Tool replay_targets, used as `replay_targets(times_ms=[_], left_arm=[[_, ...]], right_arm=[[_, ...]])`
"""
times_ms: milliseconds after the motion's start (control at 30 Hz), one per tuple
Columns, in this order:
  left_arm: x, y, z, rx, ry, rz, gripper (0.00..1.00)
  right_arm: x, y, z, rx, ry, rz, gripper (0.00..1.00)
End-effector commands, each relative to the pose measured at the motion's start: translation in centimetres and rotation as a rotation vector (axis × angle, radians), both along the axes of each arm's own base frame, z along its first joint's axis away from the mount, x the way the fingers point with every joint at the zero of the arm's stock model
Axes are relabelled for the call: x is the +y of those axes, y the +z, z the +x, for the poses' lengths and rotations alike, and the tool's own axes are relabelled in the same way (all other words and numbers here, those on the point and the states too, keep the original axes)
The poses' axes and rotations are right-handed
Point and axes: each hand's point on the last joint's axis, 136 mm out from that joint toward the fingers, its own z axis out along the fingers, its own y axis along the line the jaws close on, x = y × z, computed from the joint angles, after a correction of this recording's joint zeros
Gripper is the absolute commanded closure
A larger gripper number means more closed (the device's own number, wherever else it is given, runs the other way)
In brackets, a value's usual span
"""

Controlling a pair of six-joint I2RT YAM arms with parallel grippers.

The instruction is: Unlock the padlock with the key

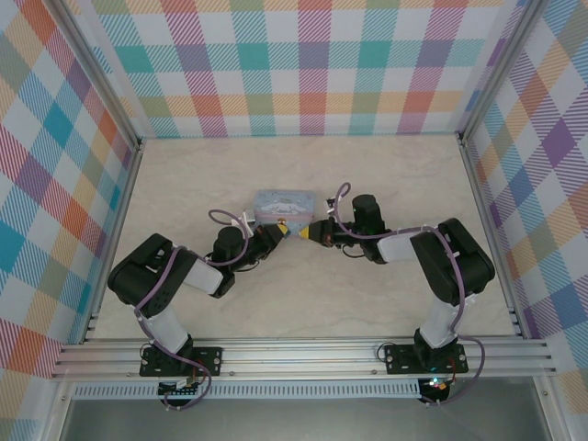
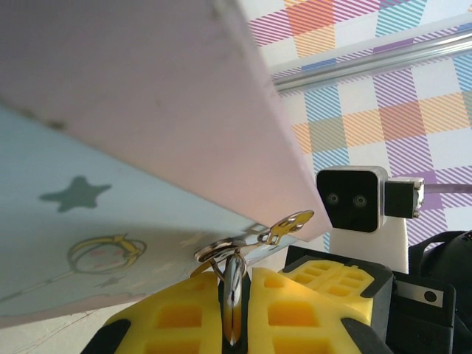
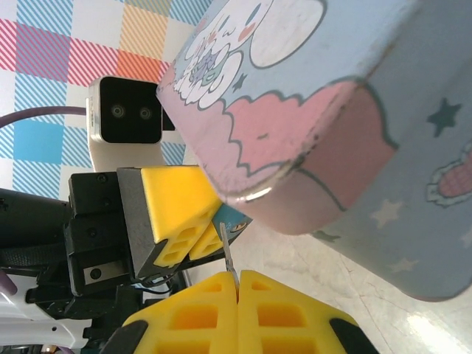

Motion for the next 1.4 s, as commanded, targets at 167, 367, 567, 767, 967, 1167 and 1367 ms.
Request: replay_targets(times_ms=[167, 367, 567, 767, 967, 1167, 1367], left_arm=[[-0.8, 2.9, 0.7, -0.083, 0.002, -0.076, 1.00], [-0.9, 3.0, 0.8, -0.085, -0.002, -0.079, 1.00], [-1.0, 2.9, 0.7, -0.084, -0.008, -0.080, 1.00], [-1.0, 2.9, 0.6, -0.085, -0.010, -0.082, 1.00], [-0.9, 2.9, 0.5, -0.085, -0.008, -0.081, 1.00], [-1.0, 2.8, 0.5, -0.084, -0.011, -0.079, 1.00], [-1.0, 2.6, 0.5, -0.081, -0.014, -0.078, 1.00]], right_arm=[[1.2, -0.9, -0.7, 0.026, 0.030, -0.002, 0.97], [1.4, -1.1, -0.7, 0.028, 0.026, -0.006, 0.97], [1.7, -0.3, -0.3, 0.010, 0.031, 0.007, 0.97], [2.0, -0.4, -0.1, 0.013, 0.034, 0.002, 0.97], [1.8, -1.3, -0.2, 0.022, 0.028, -0.031, 0.97], [2.0, -1.1, -0.2, 0.022, 0.029, -0.014, 0.97], [2.2, -0.3, 0.2, 0.006, 0.035, 0.001, 0.97]])
